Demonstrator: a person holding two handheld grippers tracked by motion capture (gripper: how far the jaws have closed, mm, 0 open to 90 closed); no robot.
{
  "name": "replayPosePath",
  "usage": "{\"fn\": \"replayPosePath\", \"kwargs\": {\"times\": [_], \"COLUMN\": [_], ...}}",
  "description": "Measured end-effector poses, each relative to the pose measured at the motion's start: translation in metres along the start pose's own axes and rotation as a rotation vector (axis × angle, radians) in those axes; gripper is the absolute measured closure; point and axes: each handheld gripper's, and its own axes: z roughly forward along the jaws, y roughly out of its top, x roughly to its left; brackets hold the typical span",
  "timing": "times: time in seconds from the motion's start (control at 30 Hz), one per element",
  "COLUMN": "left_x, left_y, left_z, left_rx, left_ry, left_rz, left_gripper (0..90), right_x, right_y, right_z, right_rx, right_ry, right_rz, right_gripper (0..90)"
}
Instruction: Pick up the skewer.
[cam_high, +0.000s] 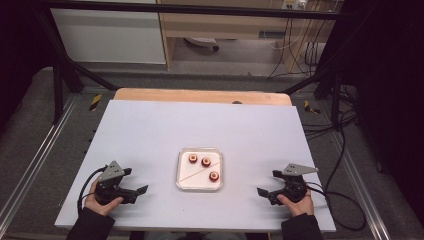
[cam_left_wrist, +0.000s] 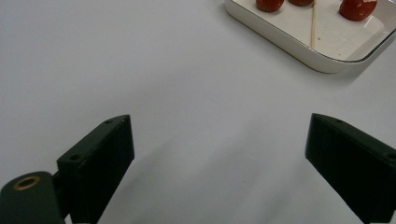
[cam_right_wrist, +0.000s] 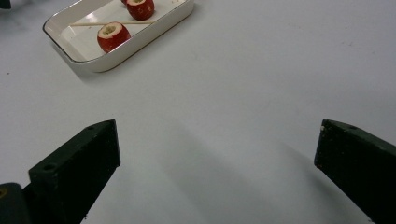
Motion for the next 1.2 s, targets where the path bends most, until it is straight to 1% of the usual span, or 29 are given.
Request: {"fn": "replayPosePath", "kwargs": {"times": [0.1,0.17,0.5,0.53,0.67,0.87,1.2], "left_x": [-0.001,-0.002,-0.008,-0.008,-0.012,-0.019,-0.036], "left_y": [0.0,0.001,0.004,0.005,0.008,0.015,0.031], "left_z": [0.001,0.001,0.004,0.005,0.007,0.01,0.019], "left_rx": [-0.001,0.003,0.009,0.011,0.018,0.02,0.04], "left_ry": [0.003,0.004,-0.014,-0.016,-0.022,-0.029,-0.044], "left_rz": [-0.005,0.002,0.006,0.007,0.017,0.029,0.069], "left_gripper": [9.5,9.9,10.7,10.6,10.5,10.3,9.7], "right_x": [0.0,0.0,0.001,0.0,0.0,0.0,0.001], "right_y": [0.0,0.0,0.0,0.0,0.001,0.001,0.0], "right_z": [-0.001,-0.001,0.001,0.0,-0.001,0.001,0.001], "right_rx": [-0.004,-0.009,0.0,0.0,-0.006,0.004,0.011], "right_ry": [0.002,0.003,0.003,0.003,0.0,-0.006,-0.005], "right_rz": [-0.002,-0.002,0.001,-0.004,0.0,-0.003,0.003], "right_gripper": [0.7,0.7,0.6,0.6,0.6,0.6,0.6]}}
